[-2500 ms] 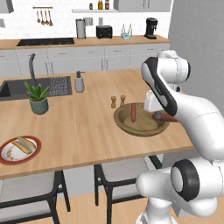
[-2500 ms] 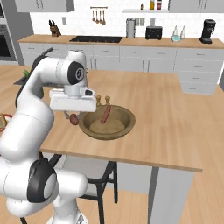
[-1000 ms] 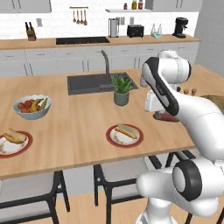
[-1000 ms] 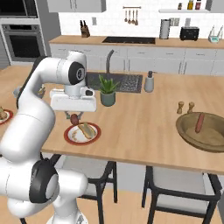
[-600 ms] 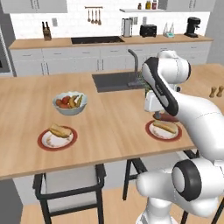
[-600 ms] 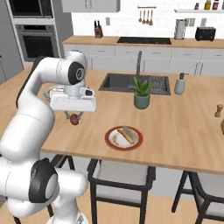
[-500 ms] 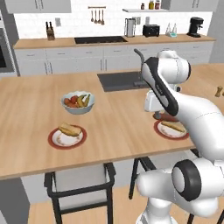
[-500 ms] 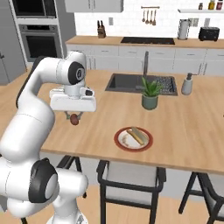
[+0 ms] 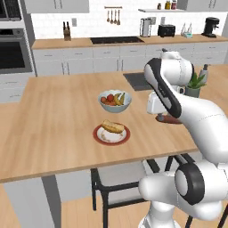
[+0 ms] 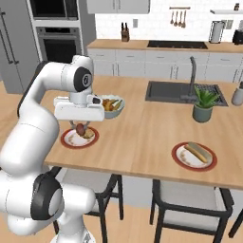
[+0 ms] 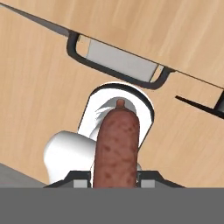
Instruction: Place one bun and one sausage from the bowl on each plate.
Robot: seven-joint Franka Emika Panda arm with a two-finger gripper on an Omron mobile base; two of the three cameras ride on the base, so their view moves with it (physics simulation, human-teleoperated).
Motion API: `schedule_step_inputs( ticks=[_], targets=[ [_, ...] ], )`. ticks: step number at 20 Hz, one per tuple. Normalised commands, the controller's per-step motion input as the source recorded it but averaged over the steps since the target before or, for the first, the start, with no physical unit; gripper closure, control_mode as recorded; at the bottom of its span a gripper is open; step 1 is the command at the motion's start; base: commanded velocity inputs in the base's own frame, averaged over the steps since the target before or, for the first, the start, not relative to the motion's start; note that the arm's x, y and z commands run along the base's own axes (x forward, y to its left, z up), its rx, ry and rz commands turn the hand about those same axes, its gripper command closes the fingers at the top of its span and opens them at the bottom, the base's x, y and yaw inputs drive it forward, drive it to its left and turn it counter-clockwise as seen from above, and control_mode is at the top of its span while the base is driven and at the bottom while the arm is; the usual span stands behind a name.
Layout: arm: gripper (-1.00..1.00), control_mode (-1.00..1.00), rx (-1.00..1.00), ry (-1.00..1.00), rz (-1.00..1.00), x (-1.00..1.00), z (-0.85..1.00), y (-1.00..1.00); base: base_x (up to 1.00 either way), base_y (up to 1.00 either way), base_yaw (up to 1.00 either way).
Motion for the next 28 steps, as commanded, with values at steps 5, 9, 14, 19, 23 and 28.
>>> schedule_step_inputs(
  ticks=[5,9,14,19,23,28],
  targets=[
    [1.0,1.0,0.0,0.0,0.0,0.0,0.0,0.0,0.03,0.76,0.0],
    [1.0,1.0,0.0,0.0,0.0,0.0,0.0,0.0,0.0,0.11,0.0],
    [1.0,-1.0,0.0,0.0,0.0,0.0,0.0,0.0,0.0,0.0,0.0],
    [1.0,-1.0,0.0,0.0,0.0,0.0,0.0,0.0,0.0,0.0,0.0],
    [1.0,-1.0,0.0,0.0,0.0,0.0,0.0,-0.02,0.0,0.0,0.0],
    [1.0,-1.0,0.05,-0.35,0.03,-0.02,-0.31,-0.17,0.0,0.0,0.0]
  ],
)
